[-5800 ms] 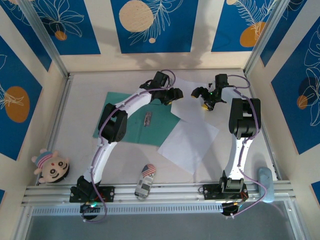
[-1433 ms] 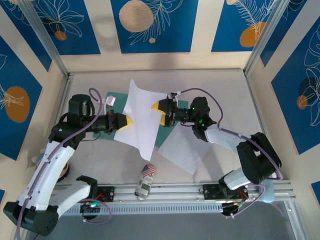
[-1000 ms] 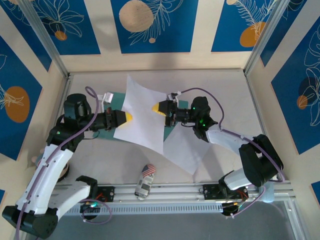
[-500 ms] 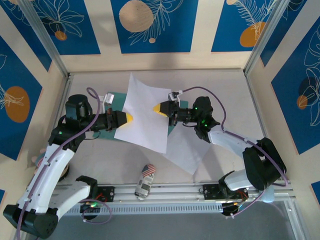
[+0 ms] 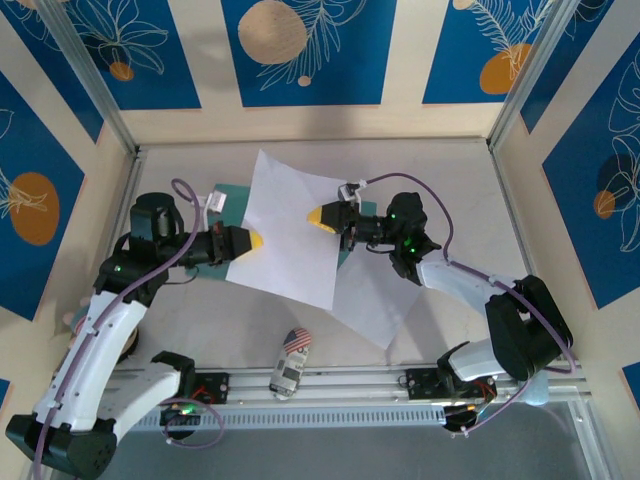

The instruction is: Put the files into the folder

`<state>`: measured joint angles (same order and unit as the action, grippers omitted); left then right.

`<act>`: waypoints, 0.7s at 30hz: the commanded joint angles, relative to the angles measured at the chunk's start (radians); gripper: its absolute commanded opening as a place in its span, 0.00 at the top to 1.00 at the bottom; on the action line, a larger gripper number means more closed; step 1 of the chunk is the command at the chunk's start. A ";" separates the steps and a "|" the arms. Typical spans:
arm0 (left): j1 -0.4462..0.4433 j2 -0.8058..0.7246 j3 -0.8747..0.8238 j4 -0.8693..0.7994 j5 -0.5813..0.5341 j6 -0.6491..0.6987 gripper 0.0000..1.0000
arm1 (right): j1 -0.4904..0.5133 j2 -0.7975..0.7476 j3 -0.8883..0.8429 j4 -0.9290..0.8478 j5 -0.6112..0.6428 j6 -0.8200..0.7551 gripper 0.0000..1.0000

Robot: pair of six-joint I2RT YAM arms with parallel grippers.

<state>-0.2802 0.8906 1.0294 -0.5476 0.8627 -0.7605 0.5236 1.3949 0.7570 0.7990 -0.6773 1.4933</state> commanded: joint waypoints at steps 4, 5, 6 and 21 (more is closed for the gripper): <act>0.019 -0.027 0.036 -0.059 -0.043 0.055 1.00 | -0.009 -0.025 -0.010 0.003 0.002 -0.011 0.32; 0.021 -0.028 0.033 -0.061 -0.047 0.056 1.00 | -0.009 -0.025 -0.010 0.005 0.000 -0.009 0.32; 0.021 -0.030 0.031 -0.060 -0.048 0.056 1.00 | -0.012 -0.025 -0.012 0.006 -0.001 -0.008 0.32; 0.035 -0.015 0.036 -0.087 -0.033 0.071 1.00 | -0.020 -0.028 -0.016 0.009 -0.016 -0.010 0.36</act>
<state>-0.2619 0.8764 1.0367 -0.6155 0.8257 -0.7219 0.5087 1.3949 0.7544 0.7990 -0.6781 1.4933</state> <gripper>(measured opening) 0.047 0.640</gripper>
